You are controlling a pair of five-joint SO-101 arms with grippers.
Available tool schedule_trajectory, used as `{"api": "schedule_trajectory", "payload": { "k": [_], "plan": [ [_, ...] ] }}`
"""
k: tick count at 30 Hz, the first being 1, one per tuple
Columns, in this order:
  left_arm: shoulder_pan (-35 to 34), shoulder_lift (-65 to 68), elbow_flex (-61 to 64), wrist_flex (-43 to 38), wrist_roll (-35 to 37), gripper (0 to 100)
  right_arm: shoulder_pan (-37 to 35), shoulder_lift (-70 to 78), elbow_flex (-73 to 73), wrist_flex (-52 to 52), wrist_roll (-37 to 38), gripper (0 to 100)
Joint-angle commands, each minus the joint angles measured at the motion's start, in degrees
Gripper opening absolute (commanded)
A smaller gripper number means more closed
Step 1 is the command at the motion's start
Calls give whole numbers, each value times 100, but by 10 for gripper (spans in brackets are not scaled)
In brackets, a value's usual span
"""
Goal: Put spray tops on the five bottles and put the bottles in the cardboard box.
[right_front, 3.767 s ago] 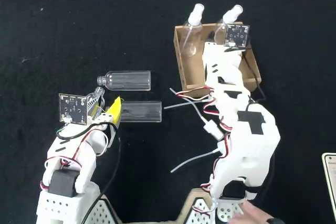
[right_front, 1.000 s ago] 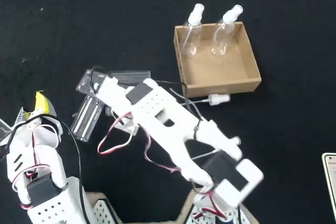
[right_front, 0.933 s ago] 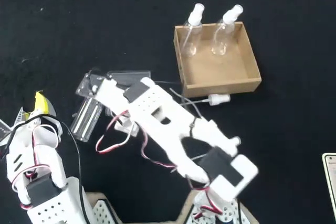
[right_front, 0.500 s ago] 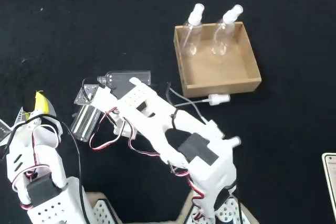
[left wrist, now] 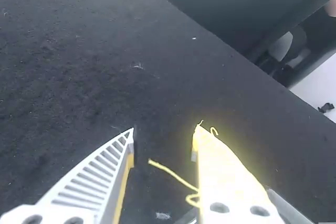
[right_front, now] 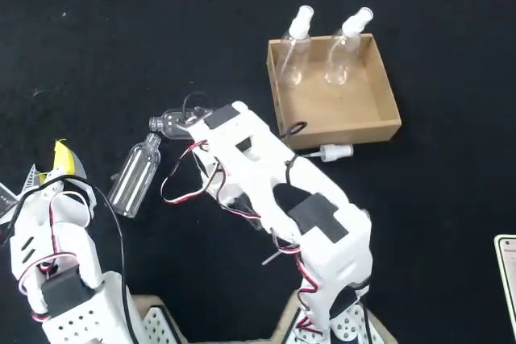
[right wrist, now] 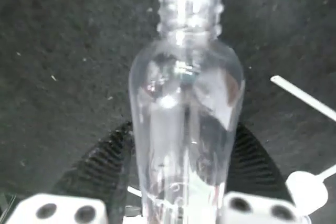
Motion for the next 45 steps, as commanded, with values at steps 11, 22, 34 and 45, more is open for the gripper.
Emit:
{"api": "schedule_trajectory", "payload": {
  "k": [11,22,34,45],
  "plan": [
    [-31,18,-259,-149,70,179,-211,-347,-1692,914,-686,397],
    [-31,18,-48,-510,70,178,-431,1288,-2958,1486,-545,348],
    [-31,18,-57,-501,70,177,-396,1701,-2985,1697,-554,182],
    [-31,18,-48,-501,70,177,-18,-426,-2826,1846,-519,103]
  ]
}}
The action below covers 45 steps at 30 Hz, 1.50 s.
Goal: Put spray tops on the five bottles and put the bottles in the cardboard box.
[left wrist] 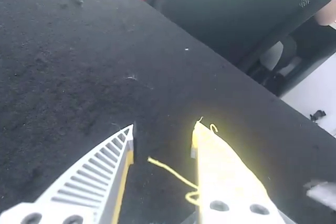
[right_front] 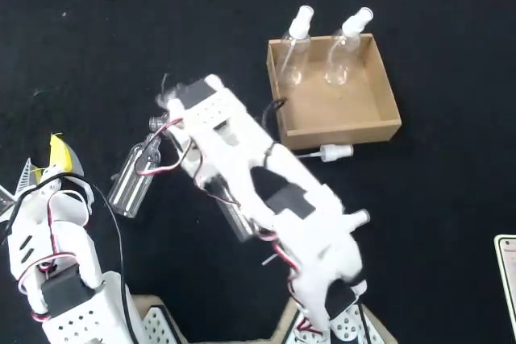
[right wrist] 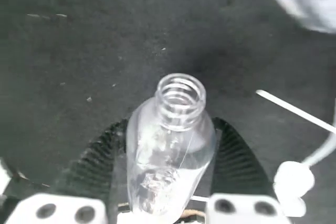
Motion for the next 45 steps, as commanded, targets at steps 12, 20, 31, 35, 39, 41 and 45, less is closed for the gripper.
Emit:
{"api": "schedule_trajectory", "payload": {
  "k": [12,20,31,35,39,41,45],
  "plan": [
    [-22,18,-48,-132,70,177,2980,-5859,1657,123,1037,103],
    [-22,18,-48,-132,70,177,5978,-6273,2563,-1943,1336,103],
    [-4,18,13,-132,70,179,7305,-6281,5991,-6743,1284,103],
    [224,18,22,-132,62,179,7481,-6273,6949,-8334,1292,100],
    [251,18,22,-132,62,179,7560,-6273,7670,-9477,1284,100],
    [251,18,22,-123,62,179,7534,-6273,7969,-9908,1284,100],
    [251,18,22,-114,62,180,7525,-6255,8541,-10813,1284,100]
  ]
}}
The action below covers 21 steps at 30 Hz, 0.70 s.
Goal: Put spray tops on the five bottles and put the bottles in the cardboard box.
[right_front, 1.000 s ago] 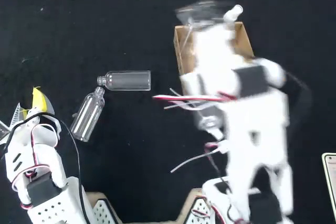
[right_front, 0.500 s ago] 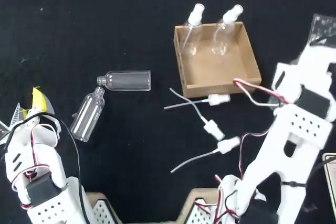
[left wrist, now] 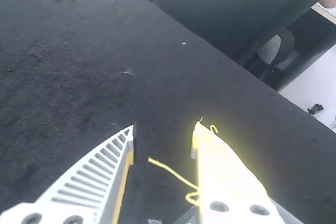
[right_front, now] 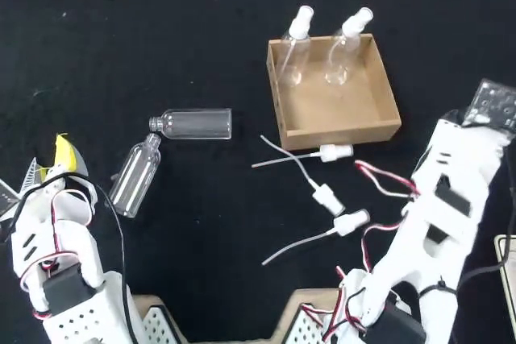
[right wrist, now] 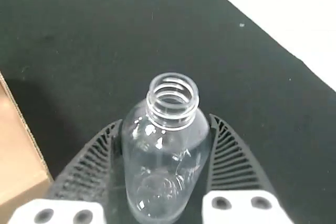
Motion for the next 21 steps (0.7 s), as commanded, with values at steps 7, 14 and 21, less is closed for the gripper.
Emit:
{"api": "schedule_trajectory", "payload": {
  "k": [7,14,21],
  "plan": [
    [127,18,-66,-105,62,180,114,1130,215,-2479,0,100],
    [127,18,-57,-114,62,180,290,2923,-171,-3930,0,100],
    [136,18,-4,-141,62,180,360,3468,-171,-4316,0,100]
  ]
}}
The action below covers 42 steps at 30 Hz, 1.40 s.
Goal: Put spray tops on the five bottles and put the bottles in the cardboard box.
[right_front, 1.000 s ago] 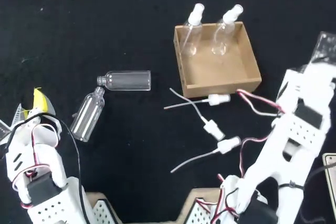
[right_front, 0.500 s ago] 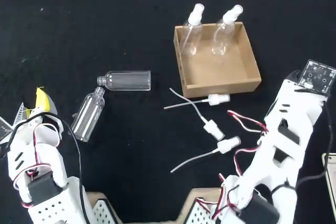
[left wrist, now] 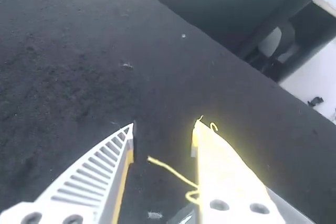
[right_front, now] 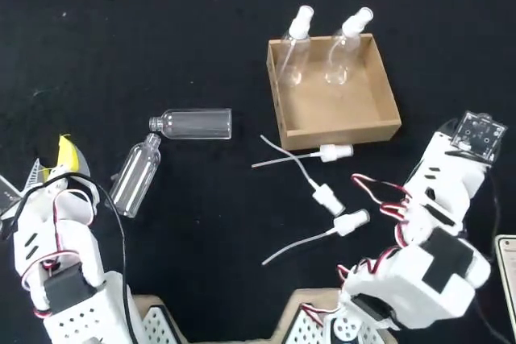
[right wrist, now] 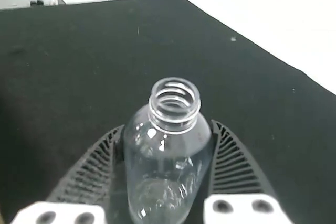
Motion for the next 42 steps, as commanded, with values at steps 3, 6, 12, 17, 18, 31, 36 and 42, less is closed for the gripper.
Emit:
{"api": "schedule_trajectory", "payload": {
  "k": [3,6,12,17,18,31,36,42],
  "plan": [
    [84,18,-84,-141,62,180,132,31,-259,-132,0,100],
    [84,18,-84,-141,62,180,132,22,-338,220,0,100],
    [84,18,-84,-141,62,180,132,-391,-532,1310,0,102],
    [84,18,-84,-141,62,180,132,-1244,-769,2901,-9,102],
    [84,18,-84,-141,62,180,132,-1376,-804,3165,-9,102],
    [84,18,-84,-141,62,180,105,-1701,-532,3464,-9,103],
    [84,18,-84,-141,62,180,79,-1710,-233,3464,-9,175],
    [84,18,-84,-141,62,181,88,-1745,-189,3464,-9,244]
  ]
}}
